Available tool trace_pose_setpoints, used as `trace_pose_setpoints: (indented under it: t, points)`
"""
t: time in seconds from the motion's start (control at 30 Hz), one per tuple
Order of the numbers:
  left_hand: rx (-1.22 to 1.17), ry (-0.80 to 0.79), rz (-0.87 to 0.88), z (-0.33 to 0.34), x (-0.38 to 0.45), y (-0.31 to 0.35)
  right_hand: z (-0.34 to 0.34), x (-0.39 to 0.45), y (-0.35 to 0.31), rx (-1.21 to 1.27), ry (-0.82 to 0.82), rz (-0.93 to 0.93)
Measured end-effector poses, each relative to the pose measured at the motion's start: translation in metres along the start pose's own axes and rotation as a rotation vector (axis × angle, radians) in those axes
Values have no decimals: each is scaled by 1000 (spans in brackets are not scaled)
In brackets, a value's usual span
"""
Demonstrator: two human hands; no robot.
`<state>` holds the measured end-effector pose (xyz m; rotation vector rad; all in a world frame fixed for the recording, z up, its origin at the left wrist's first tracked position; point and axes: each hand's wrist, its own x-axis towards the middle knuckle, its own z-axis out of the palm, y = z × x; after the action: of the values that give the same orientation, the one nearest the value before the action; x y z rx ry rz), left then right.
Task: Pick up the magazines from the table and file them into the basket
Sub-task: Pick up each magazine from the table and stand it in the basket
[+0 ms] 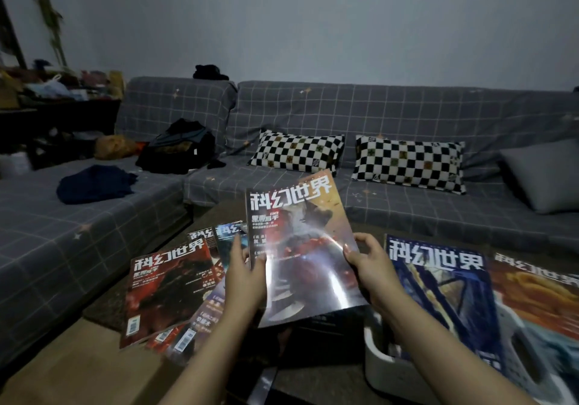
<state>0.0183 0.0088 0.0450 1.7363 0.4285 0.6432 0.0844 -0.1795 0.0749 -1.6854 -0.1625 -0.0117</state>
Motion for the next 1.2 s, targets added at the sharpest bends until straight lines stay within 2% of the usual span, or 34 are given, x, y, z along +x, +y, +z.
trace_pose_setpoints:
  t: [0.13, 0.33, 0.43, 0.63, 0.77, 0.9, 1.03, 1.2]
  points:
    - [-240, -116, 36, 30, -22, 33, -52, -28, -9, 13, 101, -76]
    - [-320, -303, 83, 79, -46, 57, -120, -52, -5, 70, 238, -123]
    - [-309, -410, 68, 102, -53, 64, -154, -56, 4, 88, 279, -113]
    - [-230, -456, 72, 150, -68, 66, -196, -54, 27, 41, 352, -49]
    - [-105, -389, 67, 170, -75, 61, -201, -50, 38, -154, 428, -33]
    - [143, -380, 147, 177, -81, 47, -198, -51, 54, -391, 508, 57]
    - [363, -359, 235, 181, -86, 34, -195, -52, 67, -533, 511, 43]
    - [495, -359, 250, 184, -84, 27, -194, -51, 69, -616, 478, 94]
